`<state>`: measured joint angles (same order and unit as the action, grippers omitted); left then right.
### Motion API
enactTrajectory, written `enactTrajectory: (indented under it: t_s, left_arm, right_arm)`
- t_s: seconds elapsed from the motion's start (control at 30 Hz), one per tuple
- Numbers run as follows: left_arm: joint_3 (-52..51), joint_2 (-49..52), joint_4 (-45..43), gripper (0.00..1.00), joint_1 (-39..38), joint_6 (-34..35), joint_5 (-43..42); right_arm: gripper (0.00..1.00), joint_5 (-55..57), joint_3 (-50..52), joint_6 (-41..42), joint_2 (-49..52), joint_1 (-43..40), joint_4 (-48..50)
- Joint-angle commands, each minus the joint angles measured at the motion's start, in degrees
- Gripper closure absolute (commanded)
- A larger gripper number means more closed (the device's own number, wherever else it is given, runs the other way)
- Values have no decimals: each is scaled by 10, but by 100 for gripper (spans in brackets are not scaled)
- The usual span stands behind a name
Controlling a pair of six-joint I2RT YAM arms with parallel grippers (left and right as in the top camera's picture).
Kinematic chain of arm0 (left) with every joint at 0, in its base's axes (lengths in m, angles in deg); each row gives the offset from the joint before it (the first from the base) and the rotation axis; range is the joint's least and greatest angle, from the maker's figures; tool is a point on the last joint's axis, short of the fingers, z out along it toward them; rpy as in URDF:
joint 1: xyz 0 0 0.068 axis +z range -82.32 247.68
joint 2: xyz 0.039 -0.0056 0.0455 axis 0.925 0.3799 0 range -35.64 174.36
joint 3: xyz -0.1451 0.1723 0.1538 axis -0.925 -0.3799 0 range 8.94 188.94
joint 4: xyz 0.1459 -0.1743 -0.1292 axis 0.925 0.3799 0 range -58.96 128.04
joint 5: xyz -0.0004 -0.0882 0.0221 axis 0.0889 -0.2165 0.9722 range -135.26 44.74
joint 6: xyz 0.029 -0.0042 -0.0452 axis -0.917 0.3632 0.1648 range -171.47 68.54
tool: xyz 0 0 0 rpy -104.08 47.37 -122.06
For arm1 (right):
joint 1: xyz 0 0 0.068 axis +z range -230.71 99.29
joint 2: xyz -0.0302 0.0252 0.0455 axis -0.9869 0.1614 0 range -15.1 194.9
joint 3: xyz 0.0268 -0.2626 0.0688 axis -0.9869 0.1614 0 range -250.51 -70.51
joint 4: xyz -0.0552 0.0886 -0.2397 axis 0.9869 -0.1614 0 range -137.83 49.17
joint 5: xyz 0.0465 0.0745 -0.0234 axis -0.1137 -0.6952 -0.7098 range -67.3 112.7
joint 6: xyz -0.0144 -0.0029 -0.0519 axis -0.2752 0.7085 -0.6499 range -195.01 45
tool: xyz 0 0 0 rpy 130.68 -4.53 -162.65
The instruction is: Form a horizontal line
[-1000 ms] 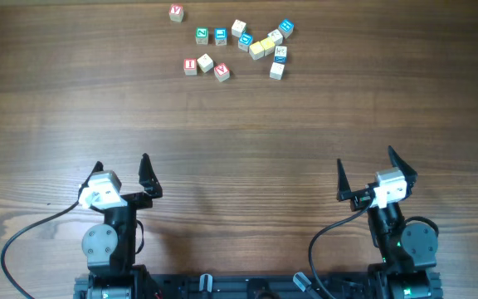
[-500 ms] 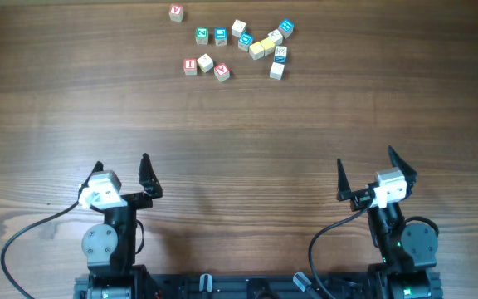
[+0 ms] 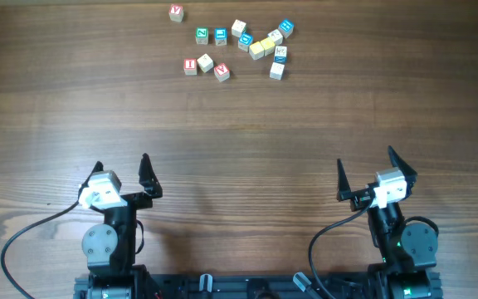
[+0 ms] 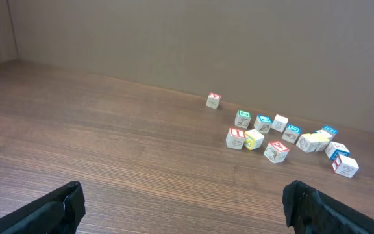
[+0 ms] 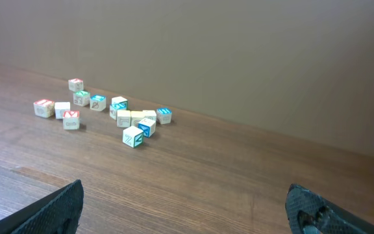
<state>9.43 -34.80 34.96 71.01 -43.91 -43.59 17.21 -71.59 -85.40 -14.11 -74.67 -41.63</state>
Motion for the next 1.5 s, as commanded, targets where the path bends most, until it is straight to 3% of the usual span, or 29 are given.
enactTrajectory:
  t_s: [0.0, 1.47]
  left_arm:
    - [-2, -3, 1, 0, -3, -9, 3]
    - [-2, -3, 1, 0, -3, -9, 3]
  right_arm:
    - [0, 8, 3, -1, -6, -3, 2]
    - [0, 8, 3, -1, -6, -3, 2]
